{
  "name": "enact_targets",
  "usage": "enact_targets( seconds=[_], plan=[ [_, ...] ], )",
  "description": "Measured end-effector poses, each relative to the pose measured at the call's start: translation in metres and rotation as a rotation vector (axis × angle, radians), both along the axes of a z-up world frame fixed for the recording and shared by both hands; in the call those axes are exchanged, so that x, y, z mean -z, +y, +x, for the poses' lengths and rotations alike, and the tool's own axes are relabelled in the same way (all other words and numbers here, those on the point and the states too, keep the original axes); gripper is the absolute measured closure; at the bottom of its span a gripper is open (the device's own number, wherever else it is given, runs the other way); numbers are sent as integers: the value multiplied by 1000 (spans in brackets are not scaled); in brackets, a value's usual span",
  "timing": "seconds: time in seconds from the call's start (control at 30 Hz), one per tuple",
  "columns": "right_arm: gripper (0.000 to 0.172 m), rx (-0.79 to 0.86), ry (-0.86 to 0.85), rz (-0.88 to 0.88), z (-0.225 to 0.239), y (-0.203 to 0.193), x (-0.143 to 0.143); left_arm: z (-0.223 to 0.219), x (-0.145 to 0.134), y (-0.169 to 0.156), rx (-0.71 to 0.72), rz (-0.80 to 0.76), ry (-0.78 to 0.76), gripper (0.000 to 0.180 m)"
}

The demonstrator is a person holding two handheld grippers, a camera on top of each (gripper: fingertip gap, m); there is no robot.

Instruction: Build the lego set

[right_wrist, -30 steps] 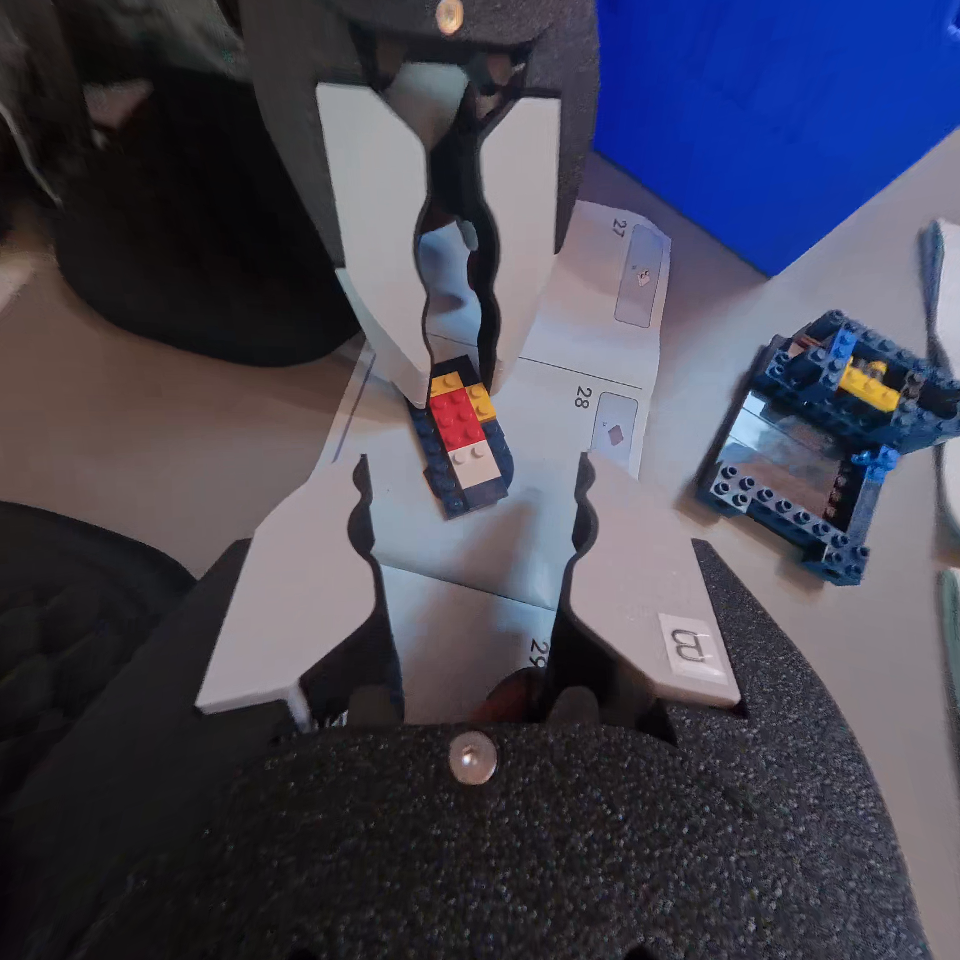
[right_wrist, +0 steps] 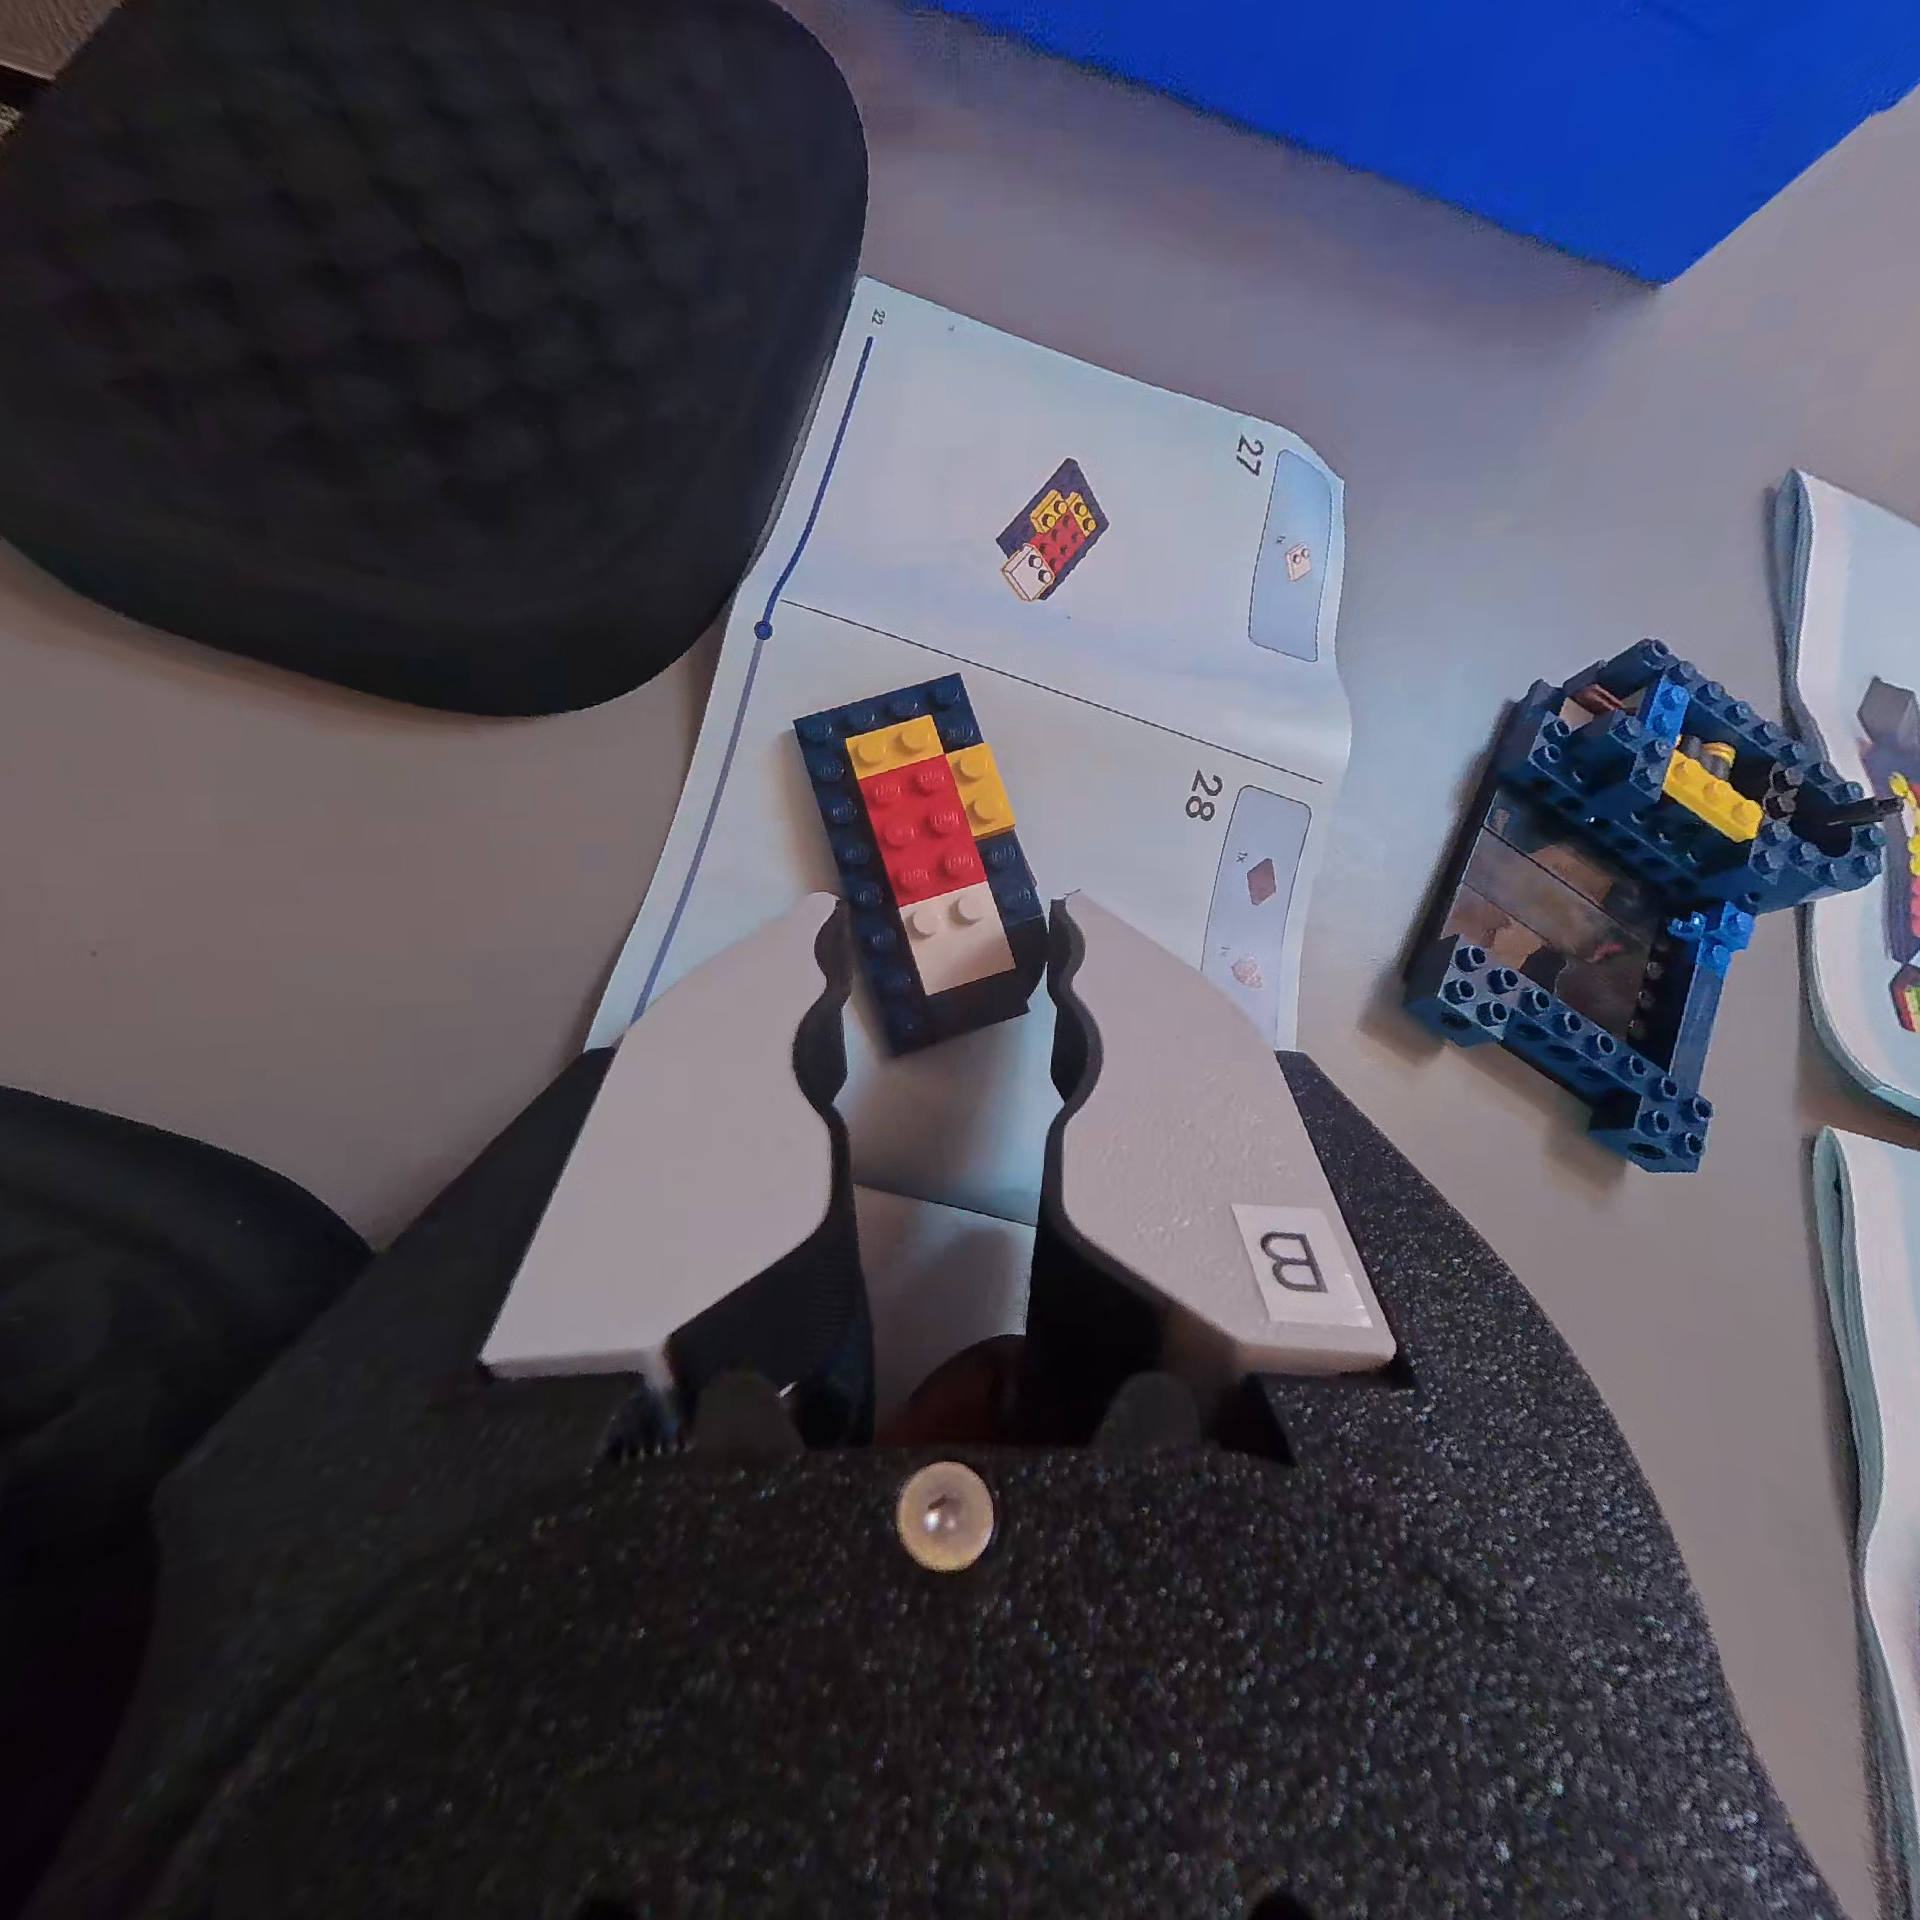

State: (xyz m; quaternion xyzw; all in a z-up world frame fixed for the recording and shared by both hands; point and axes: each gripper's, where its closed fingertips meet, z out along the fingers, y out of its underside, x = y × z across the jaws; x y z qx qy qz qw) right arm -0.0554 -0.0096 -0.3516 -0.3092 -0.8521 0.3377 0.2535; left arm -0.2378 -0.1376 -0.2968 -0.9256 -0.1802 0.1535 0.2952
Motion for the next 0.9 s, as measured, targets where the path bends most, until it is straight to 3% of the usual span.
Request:
enact_targets(
  seconds=[0.07, 0.17, 0.3, 0.47, 0.5, 0.57, 0.63, 0.73, 0.83, 0.9],
  plan=[
    [135, -1, 6, 1, 0, 0, 0, 22, 2, 26, 115, 64, -27, 129],
    [135, -4, 15, 2, 0, 1, 0, 36, -5, 64, 185, 215, -98, 115],
    [135, 0, 30, 17, 0, 2, -1, 5, -9, 89, 123, 295, -77, 118],
    [135, 2, 45, 35, 1, 4, -2, -49, -23, 86, -22, 386, -8, 144],
    [135, 10, 51, 39, 0, 6, -3, -51, -31, 85, -12, 420, -12, 144],
    [127, 19, 61, 19, -1, 7, -7, -50, -56, 80, 18, 475, 87, 122],
    [124, 25, 64, -41, -1, 6, -13, -25, -92, 83, 160, 575, 223, 118],
    [121, 47, 50, -120, 0, 9, -21, 68, -124, 97, 594, 761, 258, 132],
    [116, 66, 0, -124, 1, 12, -14, 151, -84, 105, 932, 666, -13, 125],
    [115, 68, -37, -69, 1, 12, -3, 175, -44, 108, 1022, 517, -177, 116]
  ],
)
